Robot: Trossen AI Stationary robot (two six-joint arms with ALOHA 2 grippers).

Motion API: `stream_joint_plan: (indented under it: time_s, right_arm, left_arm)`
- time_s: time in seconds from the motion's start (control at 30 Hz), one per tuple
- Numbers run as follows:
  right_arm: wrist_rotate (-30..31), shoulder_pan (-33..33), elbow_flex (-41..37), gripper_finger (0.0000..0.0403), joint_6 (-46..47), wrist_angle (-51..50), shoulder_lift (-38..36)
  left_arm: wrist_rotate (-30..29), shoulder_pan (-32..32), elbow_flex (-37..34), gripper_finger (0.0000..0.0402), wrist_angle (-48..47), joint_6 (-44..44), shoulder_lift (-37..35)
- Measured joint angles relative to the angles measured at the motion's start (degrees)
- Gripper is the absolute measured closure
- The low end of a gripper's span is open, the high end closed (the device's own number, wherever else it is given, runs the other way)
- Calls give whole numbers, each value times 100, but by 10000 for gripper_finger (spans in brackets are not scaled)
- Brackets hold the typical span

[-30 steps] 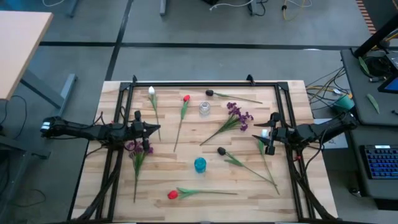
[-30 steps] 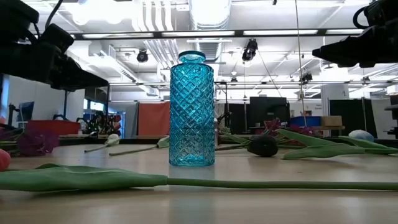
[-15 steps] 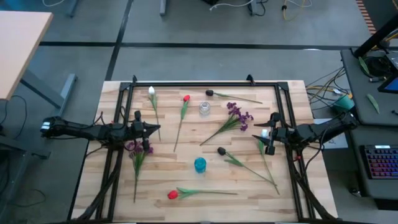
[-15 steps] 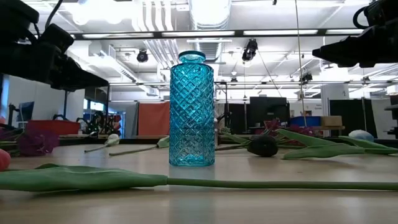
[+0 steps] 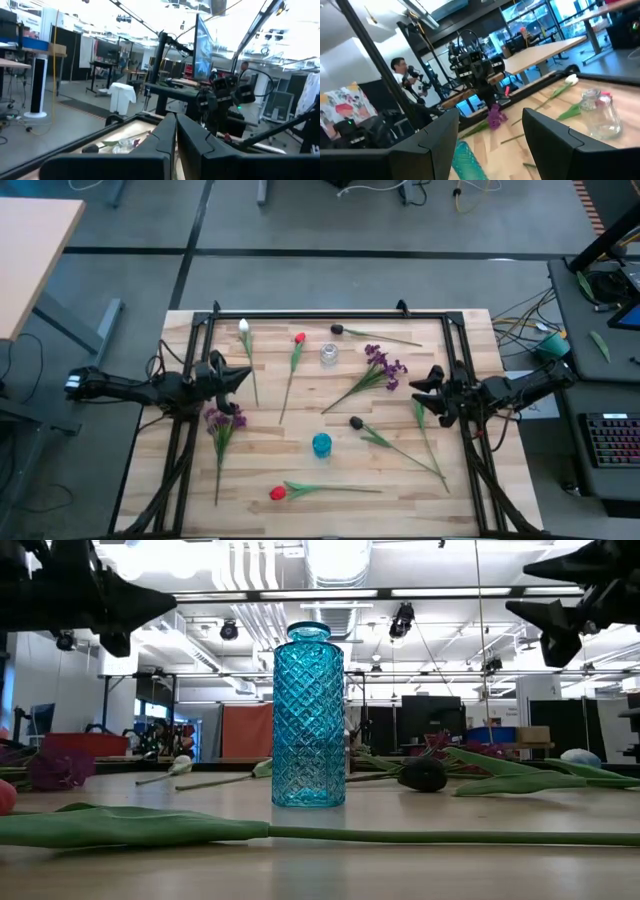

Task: Sort flowers into vase by color
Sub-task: Put the bottom black flower into the blue vase

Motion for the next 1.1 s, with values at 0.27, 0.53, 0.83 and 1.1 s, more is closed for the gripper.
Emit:
stream_joint_plan:
  time_s: [0.27,0.53,0.83,1.1]
  right_arm:
    - [449,-13,227,191,1185,-252,157]
    - [15,-9,1374,191,2226,-2851,1560]
    - [-1185,197,3295,191,2977,-4776,4653]
    - [-1875,215,5043,163,3121,-6305,7176]
  left_arm:
    - [-39,-2,0,402,147,-1473,230]
    - [-1,-9,20,402,642,-1699,1061]
    - [822,-56,282,402,677,-2572,2010]
    - [1054,-340,694,402,697,-2217,2594]
